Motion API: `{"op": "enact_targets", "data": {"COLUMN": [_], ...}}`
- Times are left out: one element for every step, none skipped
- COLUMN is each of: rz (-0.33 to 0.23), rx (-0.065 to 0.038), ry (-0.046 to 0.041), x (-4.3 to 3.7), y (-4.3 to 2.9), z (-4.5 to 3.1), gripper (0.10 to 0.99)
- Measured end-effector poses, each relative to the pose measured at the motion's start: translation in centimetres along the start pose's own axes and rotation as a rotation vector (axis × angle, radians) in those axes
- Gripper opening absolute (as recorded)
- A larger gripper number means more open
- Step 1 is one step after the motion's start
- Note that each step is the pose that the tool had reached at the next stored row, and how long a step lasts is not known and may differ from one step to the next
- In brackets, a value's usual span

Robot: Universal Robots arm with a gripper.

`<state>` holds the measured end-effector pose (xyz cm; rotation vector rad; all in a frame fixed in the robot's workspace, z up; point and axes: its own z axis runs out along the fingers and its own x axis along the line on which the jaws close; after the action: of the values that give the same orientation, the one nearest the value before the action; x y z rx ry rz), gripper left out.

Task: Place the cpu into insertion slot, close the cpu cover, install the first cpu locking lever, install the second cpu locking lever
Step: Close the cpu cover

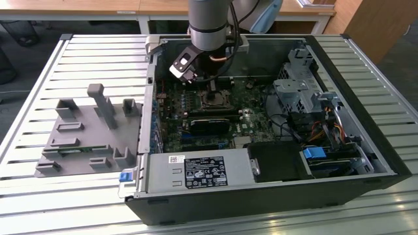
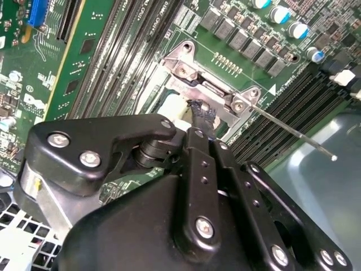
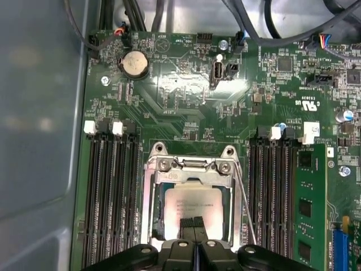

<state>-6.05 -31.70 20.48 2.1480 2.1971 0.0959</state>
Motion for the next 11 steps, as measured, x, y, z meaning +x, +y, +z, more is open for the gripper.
{"op": "enact_targets", "data": {"rz": [0.0,0.0,0.0,0.0,0.0,0.0,0.0,0.0,0.0,0.0,0.0], "rx": [0.0,0.0,0.0,0.0,0.0,0.0,0.0,0.0,0.0,0.0,0.0], "ry": [0.0,0.0,0.0,0.0,-0.0001,0.0001,0.0001,0.0001,0.0,0.0001,0.0], "x": [0.0,0.0,0.0,-0.01,-0.01,0.0,0.0,0.0,0.0,0.0,0.0], "y": [-0.07,-0.14,-0.2,-0.25,-0.3,-0.33,-0.34,-0.34,-0.35,-0.36,-0.36], "z": [0.01,0.03,0.05,0.07,0.09,0.13,0.19,0.25,0.32,0.38,0.46], "gripper": [0.106,0.106,0.106,0.106,0.106,0.106,0.106,0.106,0.106,0.106,0.106]}}
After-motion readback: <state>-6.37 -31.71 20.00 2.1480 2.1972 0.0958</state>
